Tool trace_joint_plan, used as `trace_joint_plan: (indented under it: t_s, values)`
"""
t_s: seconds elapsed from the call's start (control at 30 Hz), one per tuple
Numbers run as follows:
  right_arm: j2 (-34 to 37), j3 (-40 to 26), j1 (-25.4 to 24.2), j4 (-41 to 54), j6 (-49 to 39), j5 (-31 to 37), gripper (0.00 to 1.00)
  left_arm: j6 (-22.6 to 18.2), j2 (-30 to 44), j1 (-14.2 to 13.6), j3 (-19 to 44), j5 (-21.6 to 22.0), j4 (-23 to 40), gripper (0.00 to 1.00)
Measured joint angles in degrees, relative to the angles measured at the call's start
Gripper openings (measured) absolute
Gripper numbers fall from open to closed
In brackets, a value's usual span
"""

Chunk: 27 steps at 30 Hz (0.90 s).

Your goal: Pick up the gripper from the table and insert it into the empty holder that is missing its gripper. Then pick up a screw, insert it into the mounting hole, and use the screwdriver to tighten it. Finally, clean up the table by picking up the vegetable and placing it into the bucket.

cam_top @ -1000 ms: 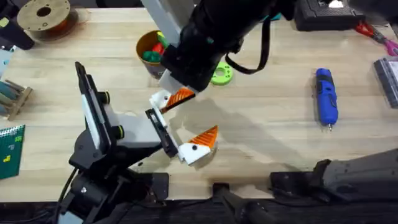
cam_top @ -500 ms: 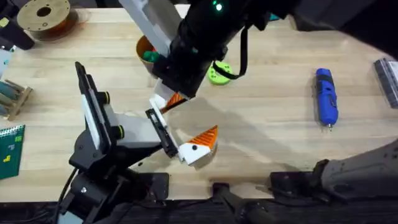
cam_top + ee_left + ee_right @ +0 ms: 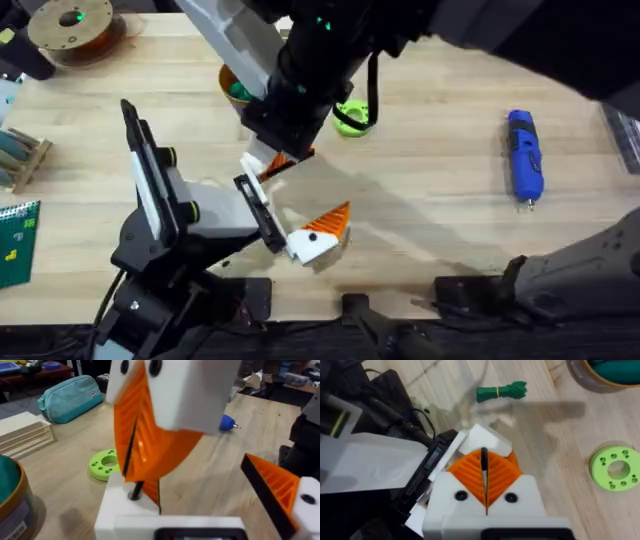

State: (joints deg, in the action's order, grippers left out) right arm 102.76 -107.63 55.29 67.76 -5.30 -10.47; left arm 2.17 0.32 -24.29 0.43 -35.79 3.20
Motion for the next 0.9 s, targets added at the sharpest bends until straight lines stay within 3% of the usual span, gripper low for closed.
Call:
trace_joint_plan:
  t_s: [0.9]
  values:
    - [1.14, -0.22, -0.02, -3.22, 1.11, 0.55, 0.006, 0.83, 0.00, 0.00, 0.00, 0.37, 0.02, 0.987]
